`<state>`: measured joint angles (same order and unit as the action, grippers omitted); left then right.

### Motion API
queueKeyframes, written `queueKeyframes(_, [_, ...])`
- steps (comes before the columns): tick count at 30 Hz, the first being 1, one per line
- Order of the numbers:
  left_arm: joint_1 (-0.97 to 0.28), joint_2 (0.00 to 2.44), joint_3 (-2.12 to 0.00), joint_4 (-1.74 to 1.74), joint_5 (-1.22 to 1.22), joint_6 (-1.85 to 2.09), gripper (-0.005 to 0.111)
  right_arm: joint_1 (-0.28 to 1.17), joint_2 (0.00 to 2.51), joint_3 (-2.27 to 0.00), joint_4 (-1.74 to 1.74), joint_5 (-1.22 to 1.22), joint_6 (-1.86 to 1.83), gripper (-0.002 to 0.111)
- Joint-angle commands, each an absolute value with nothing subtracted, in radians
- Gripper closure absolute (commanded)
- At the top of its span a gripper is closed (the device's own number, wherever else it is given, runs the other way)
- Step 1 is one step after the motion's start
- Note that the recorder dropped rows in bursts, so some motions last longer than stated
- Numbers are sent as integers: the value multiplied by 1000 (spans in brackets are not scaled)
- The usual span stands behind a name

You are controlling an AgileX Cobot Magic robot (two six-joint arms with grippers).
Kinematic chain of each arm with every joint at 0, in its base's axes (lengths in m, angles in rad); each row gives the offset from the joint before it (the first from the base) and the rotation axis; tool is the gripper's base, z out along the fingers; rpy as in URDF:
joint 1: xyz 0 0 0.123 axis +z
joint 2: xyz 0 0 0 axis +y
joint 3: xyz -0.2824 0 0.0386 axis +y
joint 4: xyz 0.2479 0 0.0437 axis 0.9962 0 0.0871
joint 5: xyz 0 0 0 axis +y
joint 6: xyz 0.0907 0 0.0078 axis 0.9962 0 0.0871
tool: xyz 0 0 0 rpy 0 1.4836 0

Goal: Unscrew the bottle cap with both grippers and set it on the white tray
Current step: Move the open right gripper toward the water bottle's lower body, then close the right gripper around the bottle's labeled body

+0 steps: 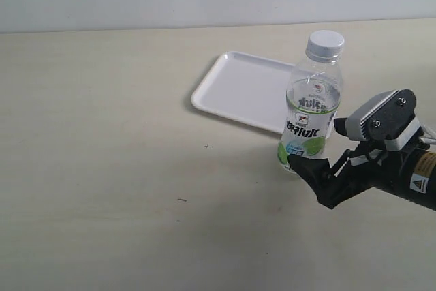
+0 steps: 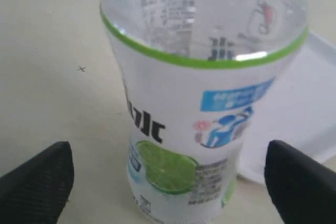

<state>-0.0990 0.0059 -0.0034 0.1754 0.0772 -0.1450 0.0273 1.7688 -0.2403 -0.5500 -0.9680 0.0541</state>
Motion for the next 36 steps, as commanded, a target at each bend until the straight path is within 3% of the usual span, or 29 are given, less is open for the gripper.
queueKeyframes(1, [-107,0,0,168,80,-149,107,23,1817,-278,-621,-972,47,15])
queueKeyframes(36, [-107,0,0,168,80,-149,107,23,1909,-407,-580,-989,55,15])
